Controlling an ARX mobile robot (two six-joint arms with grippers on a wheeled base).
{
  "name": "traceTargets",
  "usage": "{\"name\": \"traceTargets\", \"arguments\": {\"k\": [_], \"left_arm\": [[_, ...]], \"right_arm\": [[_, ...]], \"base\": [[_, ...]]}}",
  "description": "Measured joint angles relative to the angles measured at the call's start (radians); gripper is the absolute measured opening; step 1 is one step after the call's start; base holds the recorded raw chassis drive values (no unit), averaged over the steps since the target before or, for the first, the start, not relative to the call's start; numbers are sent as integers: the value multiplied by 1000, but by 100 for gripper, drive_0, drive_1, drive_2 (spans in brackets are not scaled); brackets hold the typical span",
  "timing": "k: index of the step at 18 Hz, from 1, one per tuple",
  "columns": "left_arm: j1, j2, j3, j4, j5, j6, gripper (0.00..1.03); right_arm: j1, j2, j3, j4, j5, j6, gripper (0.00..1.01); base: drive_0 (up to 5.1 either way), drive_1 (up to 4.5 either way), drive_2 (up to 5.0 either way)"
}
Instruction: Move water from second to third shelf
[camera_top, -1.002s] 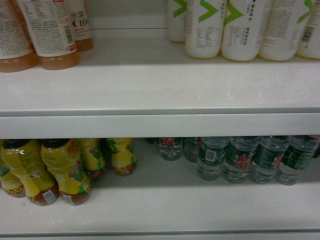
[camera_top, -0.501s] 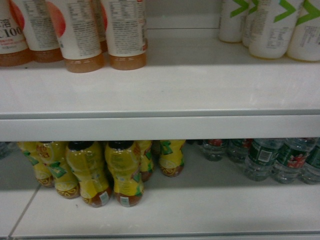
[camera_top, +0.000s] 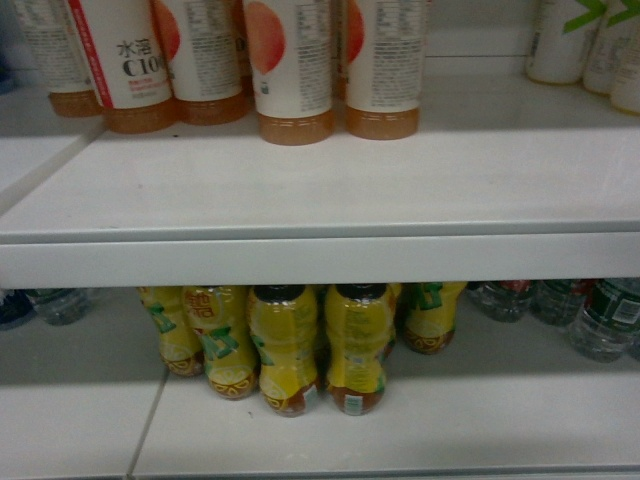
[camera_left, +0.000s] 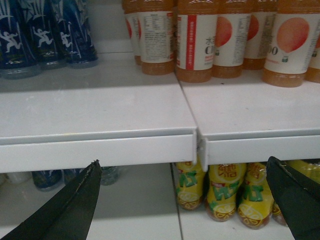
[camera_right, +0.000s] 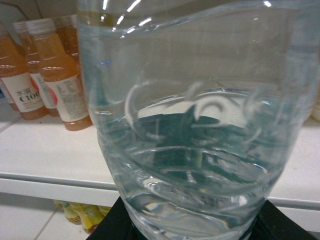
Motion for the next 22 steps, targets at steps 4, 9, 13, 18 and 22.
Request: {"name": "traceTargets", "arguments": {"k": [4, 9, 13, 18, 22], "left_arm": [[0, 0, 0, 1, 0, 0, 98], [0, 0, 0, 2, 0, 0, 98], [0, 0, 0, 2, 0, 0, 98], [0, 0, 0, 2, 0, 0, 98], [0, 0, 0, 1, 0, 0, 98]], "right_arm": [[0, 2, 0, -1, 2, 0, 37], [-1, 1, 0, -1, 3, 0, 37], [0, 2, 0, -1, 2, 0, 37], [0, 1, 0, 0, 1, 0, 37], [0, -1, 0, 2, 1, 0, 37]], "base": [[-490, 233, 233], [-490, 233, 233], [-490, 233, 233], [-490, 233, 233], [-490, 233, 233]]}}
